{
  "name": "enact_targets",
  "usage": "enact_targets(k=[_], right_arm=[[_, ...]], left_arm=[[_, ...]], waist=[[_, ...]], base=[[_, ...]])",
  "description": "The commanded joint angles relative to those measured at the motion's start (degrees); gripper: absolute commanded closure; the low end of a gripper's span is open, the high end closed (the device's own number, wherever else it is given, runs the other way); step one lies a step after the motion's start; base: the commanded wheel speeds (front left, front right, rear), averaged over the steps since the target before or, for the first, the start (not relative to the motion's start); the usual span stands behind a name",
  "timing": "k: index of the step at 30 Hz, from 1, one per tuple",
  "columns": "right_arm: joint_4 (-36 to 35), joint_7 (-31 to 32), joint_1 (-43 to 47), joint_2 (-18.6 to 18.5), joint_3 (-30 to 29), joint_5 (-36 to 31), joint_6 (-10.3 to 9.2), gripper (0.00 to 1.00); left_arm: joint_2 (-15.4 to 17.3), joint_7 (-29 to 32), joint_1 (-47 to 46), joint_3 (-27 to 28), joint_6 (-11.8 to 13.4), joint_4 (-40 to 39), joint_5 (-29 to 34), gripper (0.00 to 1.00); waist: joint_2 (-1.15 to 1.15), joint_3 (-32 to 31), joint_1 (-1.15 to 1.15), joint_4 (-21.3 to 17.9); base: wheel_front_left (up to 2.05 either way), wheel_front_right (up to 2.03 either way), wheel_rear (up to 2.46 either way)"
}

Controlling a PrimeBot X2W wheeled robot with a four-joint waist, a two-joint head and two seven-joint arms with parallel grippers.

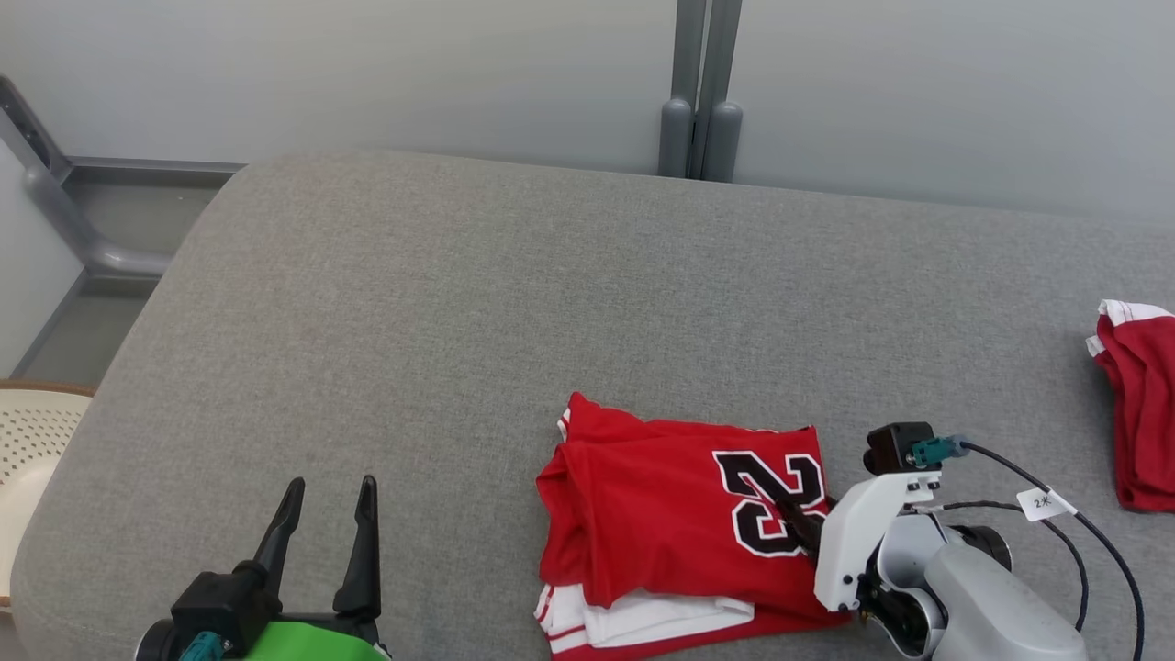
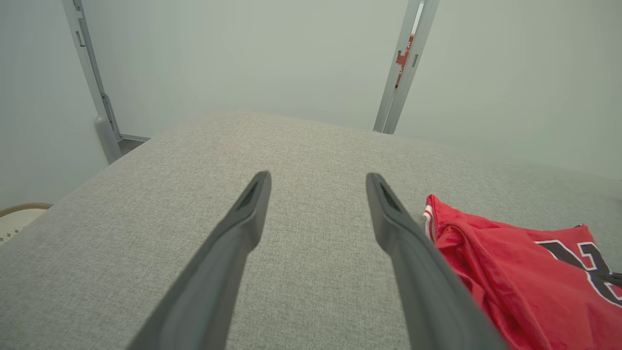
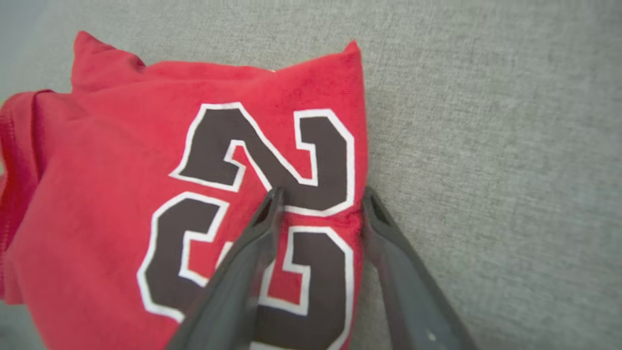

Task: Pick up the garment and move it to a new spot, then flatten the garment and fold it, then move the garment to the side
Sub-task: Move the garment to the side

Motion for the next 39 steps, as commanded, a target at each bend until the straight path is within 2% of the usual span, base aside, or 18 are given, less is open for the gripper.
enact_targets(k=[1,8,19,26,32,39], right_arm=[[-0.11,-0.76,-0.58,0.00,0.73,0.31,0.00,1.00],[-3.16,-6.58,-4.15,-2.39,2.53,0.73,-0.01,1.00],[-6.23,-11.80,-10.74,-9.18,4.10,3.12,-0.02,1.00],[-5.84,-14.26,-12.54,-10.40,5.01,4.77,-0.02,1.00],[-5.85,-15.74,-14.59,-10.47,6.66,6.13,-0.01,1.00],[-5.84,-16.45,-22.73,-12.57,9.05,7.34,-0.03,1.00]], left_arm=[[0.33,-0.32,-1.08,0.05,-0.14,0.04,0.06,0.00],[0.82,-0.38,-1.71,0.88,0.54,-0.78,0.14,0.00],[0.69,-0.39,-5.88,0.12,0.15,-2.62,1.30,0.00],[0.80,-0.39,-8.31,-1.41,-0.18,-2.30,2.11,0.00],[1.32,-0.40,-10.01,-3.05,-0.40,-1.77,2.50,0.00],[2.64,0.07,-13.42,-5.36,-0.63,-1.61,3.03,0.00]], waist=[[0.00,0.18,0.00,-0.15],[0.00,0.61,0.00,-3.86],[0.00,4.64,0.00,-15.00],[0.00,6.79,0.00,-20.95],[0.00,9.09,0.00,-23.43],[0.00,15.46,0.00,-23.54]], base=[[0.00,0.00,0.00],[0.00,0.00,0.00],[0.00,0.00,0.00],[0.00,0.00,0.00],[0.00,0.00,0.00],[0.00,0.00,0.00]])
